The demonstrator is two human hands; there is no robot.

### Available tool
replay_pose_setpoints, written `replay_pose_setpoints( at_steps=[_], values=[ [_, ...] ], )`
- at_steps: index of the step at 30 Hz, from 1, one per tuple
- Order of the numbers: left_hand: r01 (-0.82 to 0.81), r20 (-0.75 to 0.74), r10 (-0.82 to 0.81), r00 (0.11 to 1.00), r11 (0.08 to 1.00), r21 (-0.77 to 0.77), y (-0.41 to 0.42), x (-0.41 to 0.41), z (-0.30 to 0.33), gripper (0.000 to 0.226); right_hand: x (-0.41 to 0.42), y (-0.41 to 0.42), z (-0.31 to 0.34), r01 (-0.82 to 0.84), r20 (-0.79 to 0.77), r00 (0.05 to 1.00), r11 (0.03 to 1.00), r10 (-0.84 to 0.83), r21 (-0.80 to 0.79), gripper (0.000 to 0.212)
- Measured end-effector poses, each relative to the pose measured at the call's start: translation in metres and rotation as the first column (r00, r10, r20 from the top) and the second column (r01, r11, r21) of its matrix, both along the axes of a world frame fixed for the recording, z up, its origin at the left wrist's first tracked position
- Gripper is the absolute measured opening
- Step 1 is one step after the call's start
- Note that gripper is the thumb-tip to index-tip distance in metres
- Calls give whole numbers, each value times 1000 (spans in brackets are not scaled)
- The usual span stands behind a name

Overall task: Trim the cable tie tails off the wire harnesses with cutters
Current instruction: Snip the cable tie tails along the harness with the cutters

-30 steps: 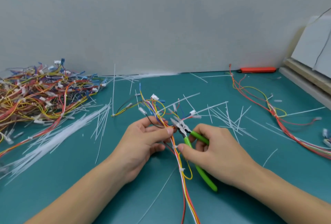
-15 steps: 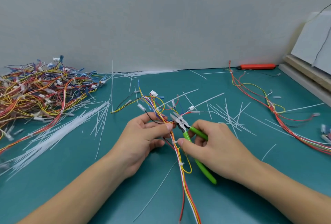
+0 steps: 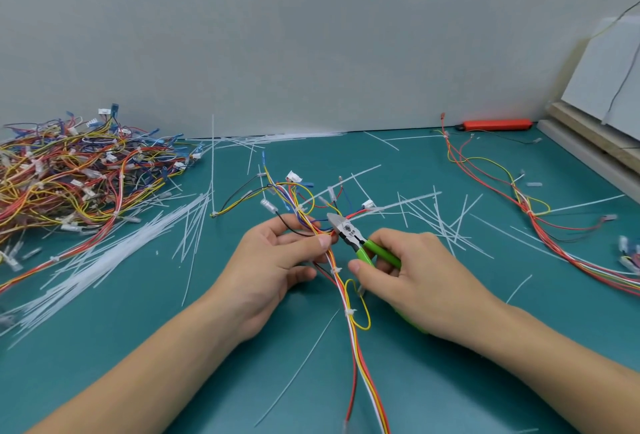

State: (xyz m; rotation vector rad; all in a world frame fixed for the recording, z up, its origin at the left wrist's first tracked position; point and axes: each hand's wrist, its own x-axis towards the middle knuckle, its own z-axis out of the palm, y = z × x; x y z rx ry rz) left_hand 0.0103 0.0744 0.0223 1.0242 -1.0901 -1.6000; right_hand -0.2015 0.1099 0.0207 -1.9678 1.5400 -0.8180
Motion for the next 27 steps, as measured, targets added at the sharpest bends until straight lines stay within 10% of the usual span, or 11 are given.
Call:
replay_pose_setpoints(
  at_steps=[27],
  values=[
    [4, 6, -3, 1000, 1000, -9, 1, -1, 0, 41, 2, 2, 1, 74, -36, 997, 997, -73, 22, 30]
  ],
)
